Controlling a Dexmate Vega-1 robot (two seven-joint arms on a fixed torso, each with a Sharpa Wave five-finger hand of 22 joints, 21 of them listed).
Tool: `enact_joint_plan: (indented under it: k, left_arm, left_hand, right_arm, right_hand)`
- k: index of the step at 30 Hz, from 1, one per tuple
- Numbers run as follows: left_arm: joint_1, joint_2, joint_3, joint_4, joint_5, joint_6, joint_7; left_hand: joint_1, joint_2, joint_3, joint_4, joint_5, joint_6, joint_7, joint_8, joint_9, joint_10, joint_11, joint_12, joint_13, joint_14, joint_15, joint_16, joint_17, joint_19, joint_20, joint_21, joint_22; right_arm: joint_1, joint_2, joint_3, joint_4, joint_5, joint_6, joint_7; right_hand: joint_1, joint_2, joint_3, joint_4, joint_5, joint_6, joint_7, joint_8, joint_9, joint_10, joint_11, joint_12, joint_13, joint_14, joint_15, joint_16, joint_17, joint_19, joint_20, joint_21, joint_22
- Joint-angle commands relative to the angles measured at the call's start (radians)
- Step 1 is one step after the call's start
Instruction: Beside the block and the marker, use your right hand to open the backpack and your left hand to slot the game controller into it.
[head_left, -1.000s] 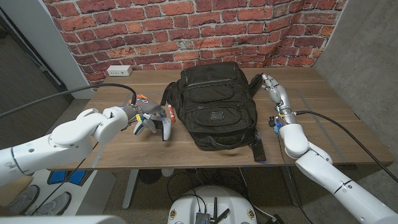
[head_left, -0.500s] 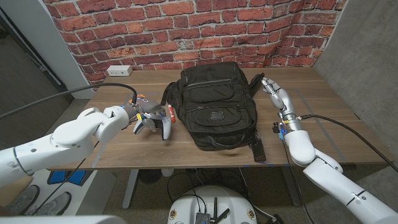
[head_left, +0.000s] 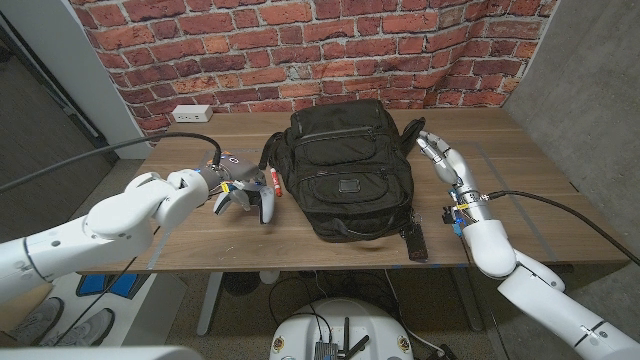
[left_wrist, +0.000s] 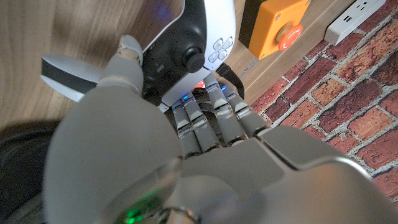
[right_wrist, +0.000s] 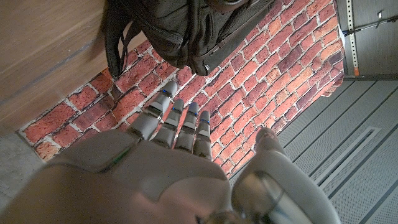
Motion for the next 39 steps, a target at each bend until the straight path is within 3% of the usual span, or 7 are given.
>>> enact_joint_plan:
  k: [1,8,15,24,29,39]
  left_arm:
    - [-0.034,-0.032,0.026,0.025,0.031,-0.023,-0.016]
    - [-0.056,-0.052,0.043,0.05,0.055,-0.045,-0.018]
    - [-0.071,-0.063,0.046,0.067,0.068,-0.058,-0.02]
    - [-0.101,-0.08,0.058,0.102,0.072,-0.095,-0.033]
    - [-0.118,-0.1,0.069,0.115,0.081,-0.096,-0.045]
    - [-0.14,-0.119,0.083,0.127,0.094,-0.109,-0.061]
  left_hand:
    - [0.054,0.085,0.008,0.003,0.006,0.077,-0.005,0.003,0.004,0.011,-0.001,0.006,0.004,0.013,-0.164,-0.001,0.001,0.002,-0.163,0.0,0.004]
    - [0.056,0.088,0.008,0.003,0.006,0.085,-0.007,0.002,0.005,0.014,-0.001,0.005,0.004,0.018,-0.164,-0.002,0.001,0.001,-0.163,-0.001,0.005]
    - [0.057,0.09,0.008,0.002,0.006,0.086,-0.009,0.0,0.005,0.016,-0.001,0.005,0.004,0.02,-0.164,-0.002,0.001,-0.003,-0.164,-0.002,0.005]
    - [0.061,0.096,0.011,0.002,0.006,0.099,-0.014,-0.002,0.005,0.023,-0.001,0.004,0.004,0.025,-0.165,-0.003,0.001,-0.01,-0.164,-0.004,0.004]
    - [0.062,0.098,0.012,0.002,0.005,0.109,-0.018,-0.002,0.005,0.029,-0.002,0.004,0.004,0.028,-0.165,-0.004,0.001,-0.013,-0.163,-0.004,0.004]
    - [0.064,0.101,0.013,0.001,0.005,0.115,-0.023,-0.005,0.005,0.035,-0.002,0.003,0.004,0.031,-0.166,-0.004,0.001,-0.017,-0.163,-0.005,0.004]
  right_arm:
    - [-0.075,-0.018,0.028,-0.047,-0.136,-0.015,-0.039]
    - [-0.101,-0.008,0.024,-0.063,-0.238,-0.046,-0.09]
    - [-0.124,-0.026,0.015,-0.087,-0.335,-0.077,-0.106]
    - [-0.141,-0.049,0.003,-0.089,-0.422,-0.09,-0.139]
    - [-0.145,-0.059,-0.006,-0.091,-0.51,-0.111,-0.189]
    - [-0.175,-0.115,0.0,-0.109,-0.557,-0.121,-0.185]
  right_hand:
    - [0.015,-0.001,0.004,-0.015,-0.003,-0.005,-0.007,-0.007,0.005,0.003,-0.004,0.002,0.002,0.013,-0.008,0.01,0.004,0.011,-0.007,-0.001,0.003]
    - [0.041,-0.016,0.007,-0.046,-0.008,-0.005,-0.008,-0.007,0.005,0.001,-0.013,-0.003,0.002,0.016,-0.014,0.009,0.003,0.021,-0.009,-0.003,0.003]
    - [0.069,-0.025,0.014,-0.076,-0.012,0.012,-0.012,0.0,0.006,0.009,-0.018,-0.004,0.002,0.022,-0.016,0.009,0.002,0.031,-0.015,-0.005,0.003]
    - [0.082,-0.028,0.015,-0.09,-0.015,0.031,-0.017,0.006,0.006,0.024,-0.026,-0.001,0.003,0.029,-0.027,0.011,0.004,0.037,-0.022,-0.007,0.003]
    - [0.1,-0.026,0.018,-0.107,-0.019,0.069,-0.029,0.017,0.006,0.06,-0.038,0.005,0.003,0.057,-0.044,0.022,0.007,0.071,-0.034,-0.001,0.004]
    - [0.13,-0.02,0.028,-0.125,-0.019,0.085,-0.038,0.019,0.006,0.075,-0.046,0.003,0.003,0.07,-0.05,0.025,0.008,0.088,-0.04,-0.001,0.004]
